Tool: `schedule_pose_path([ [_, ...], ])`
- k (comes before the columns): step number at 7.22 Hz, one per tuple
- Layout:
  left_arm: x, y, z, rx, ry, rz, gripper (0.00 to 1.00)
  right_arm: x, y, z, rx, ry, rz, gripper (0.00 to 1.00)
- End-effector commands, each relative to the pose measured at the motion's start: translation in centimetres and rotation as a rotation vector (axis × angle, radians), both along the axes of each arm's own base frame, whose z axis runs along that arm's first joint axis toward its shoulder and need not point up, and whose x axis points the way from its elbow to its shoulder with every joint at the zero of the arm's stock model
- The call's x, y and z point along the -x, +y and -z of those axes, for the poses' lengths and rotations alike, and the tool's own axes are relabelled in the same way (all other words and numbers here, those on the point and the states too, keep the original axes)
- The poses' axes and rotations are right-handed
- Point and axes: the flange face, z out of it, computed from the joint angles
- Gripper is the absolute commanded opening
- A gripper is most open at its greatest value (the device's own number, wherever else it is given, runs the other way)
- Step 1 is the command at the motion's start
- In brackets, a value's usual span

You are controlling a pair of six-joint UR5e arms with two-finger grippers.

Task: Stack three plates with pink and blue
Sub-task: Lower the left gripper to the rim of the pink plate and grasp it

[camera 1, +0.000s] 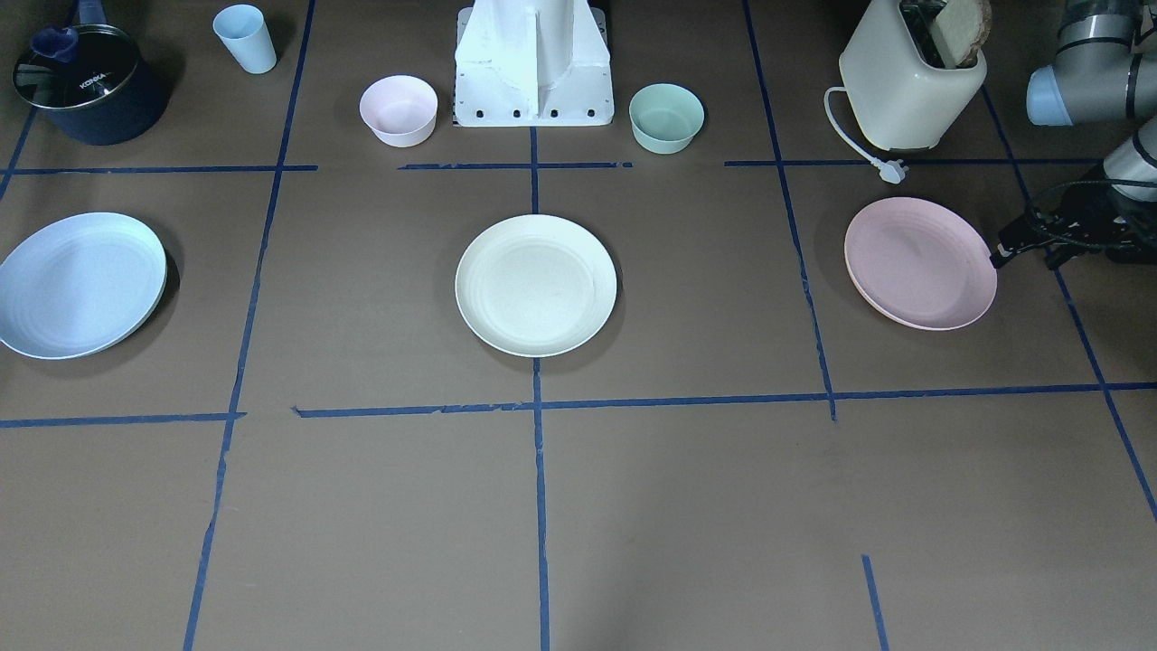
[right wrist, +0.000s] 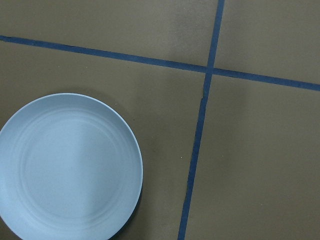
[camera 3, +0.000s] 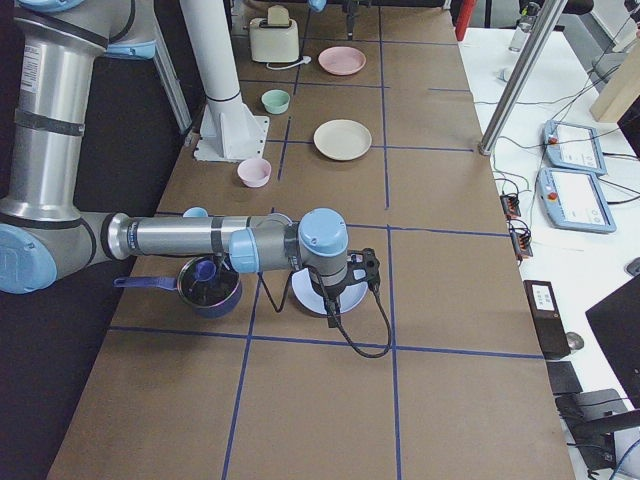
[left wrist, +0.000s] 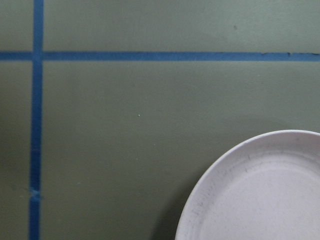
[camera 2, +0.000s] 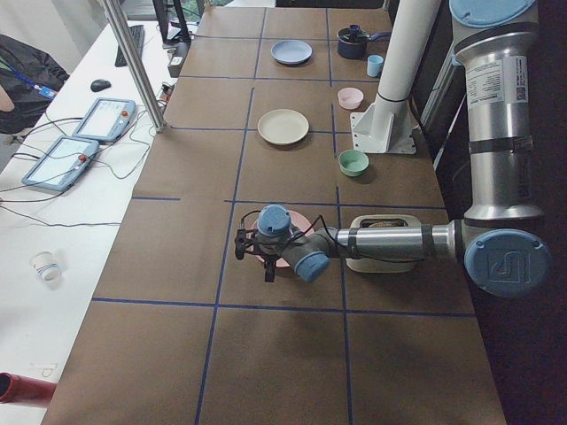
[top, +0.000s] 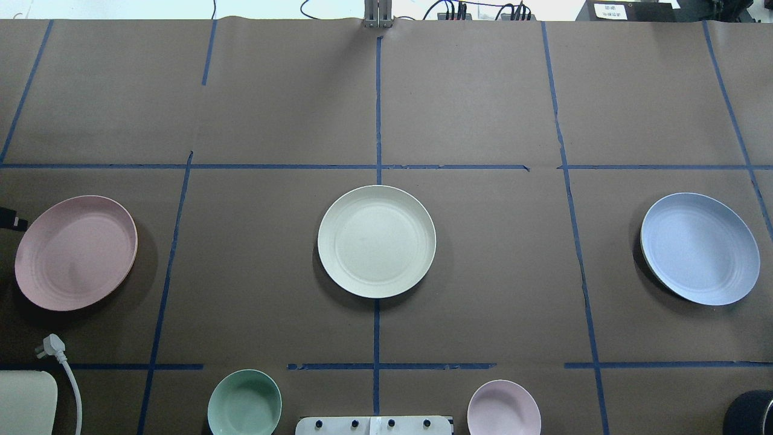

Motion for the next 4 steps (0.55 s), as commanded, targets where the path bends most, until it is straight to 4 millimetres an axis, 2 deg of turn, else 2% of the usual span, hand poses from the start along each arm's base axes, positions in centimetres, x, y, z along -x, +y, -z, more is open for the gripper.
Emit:
schedule_pose_path([
  [1,-2.32,1.21,-1.29,0.027,0.013,-0.030,1.00,0.05,0.12,-0.10,0.002,-0.001,0.001,1.00],
  [4,-3.00,1.41,-1.18,0.031,0.016,-0.040,0.98,0.11,0.13,-0.19,0.005,-0.001,0.003,1.00],
])
